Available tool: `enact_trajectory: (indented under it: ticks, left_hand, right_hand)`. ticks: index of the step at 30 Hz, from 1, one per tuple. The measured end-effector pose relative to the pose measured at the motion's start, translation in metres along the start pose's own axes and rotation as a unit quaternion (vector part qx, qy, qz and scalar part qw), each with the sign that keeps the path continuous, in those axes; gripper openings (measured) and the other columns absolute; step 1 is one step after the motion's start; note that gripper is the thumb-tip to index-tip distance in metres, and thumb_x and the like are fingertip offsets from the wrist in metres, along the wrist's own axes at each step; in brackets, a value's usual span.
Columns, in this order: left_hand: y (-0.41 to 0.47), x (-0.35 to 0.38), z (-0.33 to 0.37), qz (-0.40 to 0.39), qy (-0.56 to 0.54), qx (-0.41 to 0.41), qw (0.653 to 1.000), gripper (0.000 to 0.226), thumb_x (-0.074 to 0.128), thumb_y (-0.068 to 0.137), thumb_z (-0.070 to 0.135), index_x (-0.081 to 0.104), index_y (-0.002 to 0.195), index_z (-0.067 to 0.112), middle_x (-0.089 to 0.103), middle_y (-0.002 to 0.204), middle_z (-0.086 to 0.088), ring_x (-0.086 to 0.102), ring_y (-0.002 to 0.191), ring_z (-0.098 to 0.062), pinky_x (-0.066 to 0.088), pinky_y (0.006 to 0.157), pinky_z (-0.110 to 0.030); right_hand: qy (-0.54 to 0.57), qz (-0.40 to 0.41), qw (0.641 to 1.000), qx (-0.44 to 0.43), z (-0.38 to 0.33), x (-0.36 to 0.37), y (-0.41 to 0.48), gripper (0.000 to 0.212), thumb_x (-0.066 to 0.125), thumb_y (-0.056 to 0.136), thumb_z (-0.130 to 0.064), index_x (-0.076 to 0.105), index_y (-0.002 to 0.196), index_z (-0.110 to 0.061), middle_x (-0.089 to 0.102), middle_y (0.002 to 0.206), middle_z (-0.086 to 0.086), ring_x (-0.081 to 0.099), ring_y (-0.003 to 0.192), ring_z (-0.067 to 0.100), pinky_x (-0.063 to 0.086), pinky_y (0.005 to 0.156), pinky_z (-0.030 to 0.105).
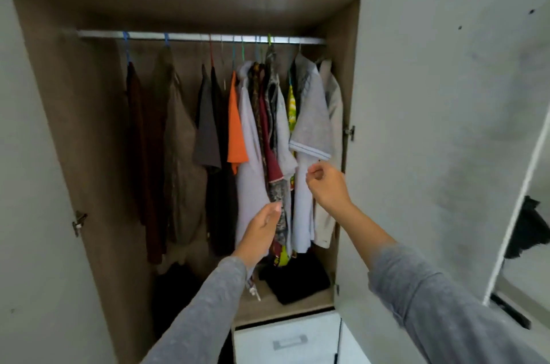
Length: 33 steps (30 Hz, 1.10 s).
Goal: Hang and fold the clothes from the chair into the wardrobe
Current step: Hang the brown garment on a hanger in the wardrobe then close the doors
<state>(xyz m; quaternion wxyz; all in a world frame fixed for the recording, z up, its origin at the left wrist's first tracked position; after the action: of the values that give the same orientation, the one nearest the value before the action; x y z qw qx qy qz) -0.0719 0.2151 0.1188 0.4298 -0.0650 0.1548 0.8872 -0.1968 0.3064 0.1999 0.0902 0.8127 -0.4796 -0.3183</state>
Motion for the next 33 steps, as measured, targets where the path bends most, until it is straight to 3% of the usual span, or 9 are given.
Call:
enact_trajectory:
  ticks: [2, 5, 10, 14, 17, 21, 25, 28, 33]
  left_hand:
    - [-0.007, 0.035, 0.009, -0.023, -0.019, 0.008, 1.0, 0.023, 0.037, 0.101, 0.03, 0.049, 0.119, 0.023, 0.053, 0.118, 0.015, 0.049, 0.101, 0.01, 0.037, 0.084, -0.003]
    - [-0.006, 0.086, 0.028, -0.049, -0.029, 0.036, 0.998, 0.029, 0.039, 0.1, 0.032, 0.051, 0.123, 0.021, 0.055, 0.128, 0.006, 0.049, 0.118, -0.004, 0.038, 0.103, -0.02]
    - [-0.002, 0.177, 0.099, -0.082, -0.039, 0.115, 0.989, 0.03, 0.04, 0.1, 0.027, 0.053, 0.124, 0.014, 0.054, 0.119, 0.011, 0.047, 0.112, 0.0, 0.032, 0.078, 0.007]
    - [0.013, 0.237, 0.159, -0.044, -0.067, 0.196, 0.977, 0.028, 0.042, 0.1, 0.024, 0.053, 0.124, 0.015, 0.053, 0.125, 0.005, 0.047, 0.122, -0.007, 0.033, 0.09, 0.002]
    - [0.017, 0.274, 0.212, 0.018, -0.045, 0.295, 0.954, 0.035, 0.041, 0.1, 0.027, 0.046, 0.133, 0.017, 0.044, 0.133, 0.009, 0.039, 0.126, -0.002, 0.028, 0.109, -0.017]
    - [0.012, 0.316, 0.259, 0.088, 0.084, 0.411, 0.903, 0.046, 0.04, 0.1, 0.03, 0.034, 0.143, 0.015, 0.028, 0.151, 0.003, 0.022, 0.139, -0.005, 0.017, 0.112, -0.016]
    - [0.018, 0.344, 0.263, 0.115, 0.384, 0.447, 0.8, 0.057, 0.039, 0.1, 0.02, 0.013, 0.15, 0.011, 0.003, 0.159, -0.001, 0.0, 0.146, -0.012, 0.003, 0.115, -0.022]
    - [0.028, 0.342, 0.253, 0.139, 0.561, 0.402, 0.711, 0.059, 0.029, 0.102, 0.018, -0.006, 0.149, 0.008, -0.015, 0.158, -0.004, -0.015, 0.144, -0.015, -0.011, 0.113, -0.03]
    - [0.017, 0.325, 0.248, 0.195, 0.622, 0.381, 0.656, 0.059, 0.027, 0.102, 0.023, -0.005, 0.148, 0.002, -0.01, 0.158, -0.01, -0.009, 0.145, -0.02, -0.011, 0.112, -0.032]
  right_hand:
    - [-0.013, 0.036, 0.999, 0.015, 0.017, -0.042, -0.013, 0.016, 0.053, 0.087, -0.005, 0.061, 0.1, -0.005, 0.064, 0.095, 0.012, 0.058, 0.087, 0.022, 0.039, 0.068, 0.019]
    - [-0.028, 0.088, 0.995, 0.033, 0.043, -0.108, -0.028, 0.017, 0.052, 0.084, -0.003, 0.063, 0.098, -0.006, 0.066, 0.096, 0.012, 0.059, 0.085, 0.021, 0.042, 0.073, 0.021]
    - [-0.005, 0.203, 0.979, -0.024, 0.06, -0.217, -0.046, 0.02, 0.047, 0.084, 0.004, 0.057, 0.092, -0.012, 0.064, 0.092, 0.004, 0.057, 0.085, 0.016, 0.041, 0.067, 0.009]
    - [-0.001, 0.269, 0.959, -0.086, 0.07, -0.287, -0.054, 0.022, 0.047, 0.082, 0.004, 0.054, 0.091, -0.015, 0.063, 0.091, -0.003, 0.057, 0.086, 0.012, 0.046, 0.077, 0.025]
    - [-0.027, 0.277, 0.955, -0.104, 0.094, -0.331, -0.054, 0.018, 0.051, 0.086, -0.002, 0.053, 0.094, -0.018, 0.06, 0.091, -0.007, 0.057, 0.09, 0.012, 0.046, 0.08, 0.026]
    - [-0.017, 0.19, 0.978, -0.086, 0.135, -0.347, -0.05, 0.015, 0.054, 0.092, -0.013, 0.056, 0.107, -0.014, 0.061, 0.096, -0.009, 0.057, 0.09, 0.005, 0.047, 0.083, 0.024]
    - [0.021, 0.031, 0.996, -0.085, 0.147, -0.305, -0.052, 0.016, 0.046, 0.098, -0.027, 0.053, 0.111, -0.02, 0.059, 0.104, -0.013, 0.057, 0.094, 0.002, 0.047, 0.082, 0.019]
    - [0.061, 0.097, 0.99, -0.08, 0.148, -0.286, -0.059, 0.02, 0.044, 0.099, -0.026, 0.053, 0.113, -0.017, 0.061, 0.101, -0.009, 0.059, 0.092, 0.006, 0.047, 0.079, 0.019]
    - [0.076, 0.094, 0.987, -0.11, 0.144, -0.273, -0.068, 0.031, 0.047, 0.098, -0.023, 0.055, 0.126, -0.013, 0.062, 0.109, -0.008, 0.059, 0.097, 0.007, 0.043, 0.072, 0.002]
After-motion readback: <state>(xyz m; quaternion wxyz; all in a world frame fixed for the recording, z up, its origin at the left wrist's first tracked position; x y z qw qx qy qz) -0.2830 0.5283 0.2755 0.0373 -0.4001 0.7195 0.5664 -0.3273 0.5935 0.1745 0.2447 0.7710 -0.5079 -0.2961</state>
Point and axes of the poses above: each hand's wrist, its own y-axis towards the middle knuckle, its own x-axis out of the palm, z = x × y, the point moved 4 cm from there along y, towards the middle knuckle
